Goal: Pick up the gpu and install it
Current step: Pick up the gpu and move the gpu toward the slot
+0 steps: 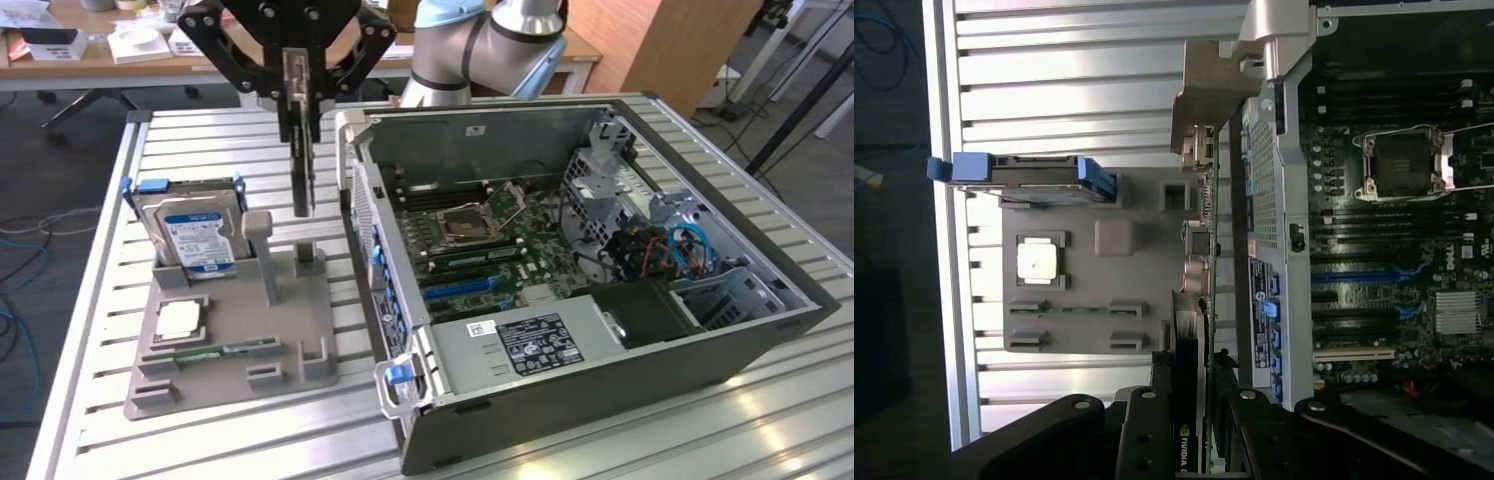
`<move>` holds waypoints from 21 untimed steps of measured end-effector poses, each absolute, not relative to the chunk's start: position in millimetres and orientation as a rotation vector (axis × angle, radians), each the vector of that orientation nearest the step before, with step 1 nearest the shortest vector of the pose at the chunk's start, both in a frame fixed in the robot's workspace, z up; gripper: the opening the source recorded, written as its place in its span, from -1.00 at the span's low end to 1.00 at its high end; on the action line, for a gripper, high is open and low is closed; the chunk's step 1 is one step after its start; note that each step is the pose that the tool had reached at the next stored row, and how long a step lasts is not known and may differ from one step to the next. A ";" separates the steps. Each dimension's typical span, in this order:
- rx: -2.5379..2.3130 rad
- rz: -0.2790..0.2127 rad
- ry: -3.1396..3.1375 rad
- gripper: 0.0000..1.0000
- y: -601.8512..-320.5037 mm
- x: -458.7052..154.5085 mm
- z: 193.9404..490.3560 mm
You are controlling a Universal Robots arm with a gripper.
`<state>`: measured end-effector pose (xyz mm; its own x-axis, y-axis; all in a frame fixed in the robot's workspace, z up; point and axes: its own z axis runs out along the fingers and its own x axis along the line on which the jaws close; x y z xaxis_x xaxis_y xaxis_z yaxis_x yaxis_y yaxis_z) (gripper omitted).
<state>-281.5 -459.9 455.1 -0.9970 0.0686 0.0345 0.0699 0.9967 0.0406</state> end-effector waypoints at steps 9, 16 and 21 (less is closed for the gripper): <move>-0.108 -0.065 -3.106 -0.48 -459.9 -255.1 455.0; -0.108 -0.065 -3.106 -0.48 -459.9 -209.9 455.0; -0.108 -0.065 -3.106 -0.48 -459.9 -194.6 455.0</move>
